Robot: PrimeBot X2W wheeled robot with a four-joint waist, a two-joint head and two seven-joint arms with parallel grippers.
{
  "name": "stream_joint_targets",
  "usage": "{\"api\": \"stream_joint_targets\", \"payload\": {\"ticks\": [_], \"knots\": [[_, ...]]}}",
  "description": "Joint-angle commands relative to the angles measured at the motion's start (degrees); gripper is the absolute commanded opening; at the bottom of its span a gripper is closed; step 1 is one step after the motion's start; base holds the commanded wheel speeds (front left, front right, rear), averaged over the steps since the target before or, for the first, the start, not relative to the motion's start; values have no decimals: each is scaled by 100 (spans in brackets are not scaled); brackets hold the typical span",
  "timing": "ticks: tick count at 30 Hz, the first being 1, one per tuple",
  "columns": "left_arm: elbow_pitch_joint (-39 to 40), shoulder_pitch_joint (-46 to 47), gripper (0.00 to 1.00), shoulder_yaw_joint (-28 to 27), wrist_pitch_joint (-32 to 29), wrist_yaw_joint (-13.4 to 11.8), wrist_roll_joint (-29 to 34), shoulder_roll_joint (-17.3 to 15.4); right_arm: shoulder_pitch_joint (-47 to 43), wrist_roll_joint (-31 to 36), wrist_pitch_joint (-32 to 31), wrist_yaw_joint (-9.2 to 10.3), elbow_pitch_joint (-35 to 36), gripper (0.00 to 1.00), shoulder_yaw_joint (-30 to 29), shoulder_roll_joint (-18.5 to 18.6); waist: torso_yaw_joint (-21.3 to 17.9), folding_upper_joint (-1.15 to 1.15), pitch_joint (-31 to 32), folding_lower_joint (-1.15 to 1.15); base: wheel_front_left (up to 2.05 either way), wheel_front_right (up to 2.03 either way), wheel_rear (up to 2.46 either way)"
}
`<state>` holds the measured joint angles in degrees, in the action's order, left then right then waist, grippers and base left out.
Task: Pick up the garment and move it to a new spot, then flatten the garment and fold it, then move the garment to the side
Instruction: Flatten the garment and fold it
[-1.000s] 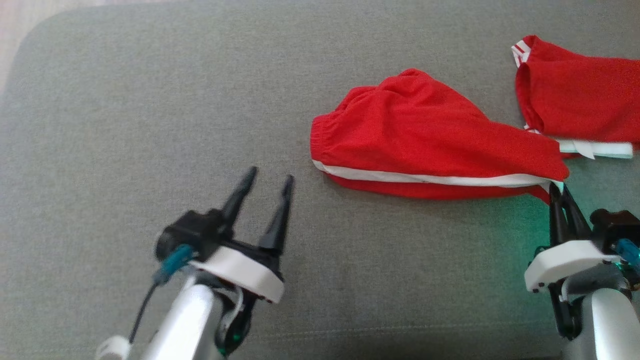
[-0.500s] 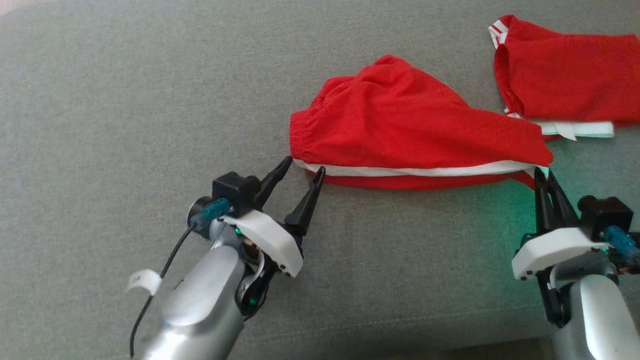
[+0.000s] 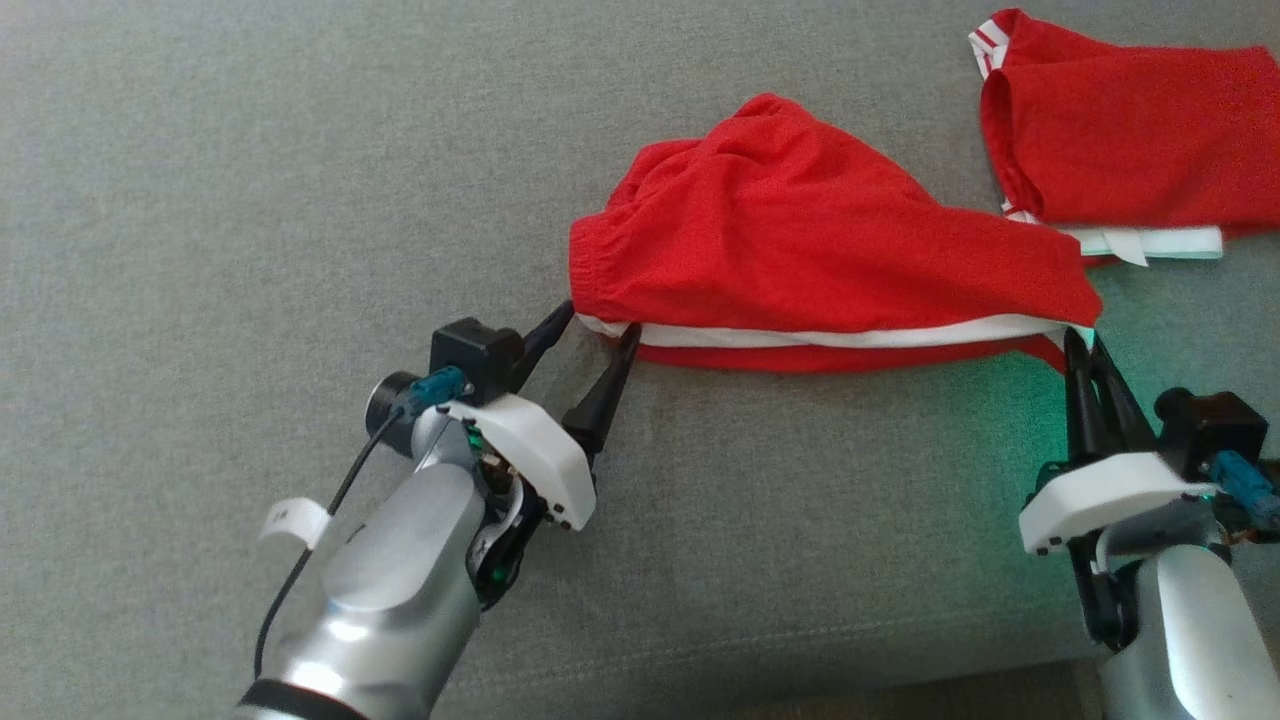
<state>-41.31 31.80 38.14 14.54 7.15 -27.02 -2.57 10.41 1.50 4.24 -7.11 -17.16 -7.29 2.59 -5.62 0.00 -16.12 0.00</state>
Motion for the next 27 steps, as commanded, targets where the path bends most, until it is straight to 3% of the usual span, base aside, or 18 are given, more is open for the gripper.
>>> {"api": "stream_joint_targets", "payload": {"ticks": [1,6,7,8,17,27], "knots": [[106,271,100,-128,46,33,33,-63,217,-44,73,-37,209,0,145,29,-12,0,-31,0,0,0,0],[119,318,100,-43,46,33,-5,-57,206,-40,61,-37,204,0,133,29,-19,0,-55,0,0,0,0],[110,324,39,37,46,34,-45,-55,203,-35,51,-37,197,0,123,29,-12,0,-54,0,0,0,0],[112,329,0,73,46,34,-54,-55,205,-33,46,-37,193,0,118,29,-5,0,-51,0,0,0,0],[587,141,0,-36,46,34,81,-189,272,22,157,-37,263,0,113,29,129,0,98,0,0,0,0],[1920,-6,0,-690,46,-58,583,-506,651,334,412,-37,934,0,323,93,283,0,517,0,0,0,0]]}}
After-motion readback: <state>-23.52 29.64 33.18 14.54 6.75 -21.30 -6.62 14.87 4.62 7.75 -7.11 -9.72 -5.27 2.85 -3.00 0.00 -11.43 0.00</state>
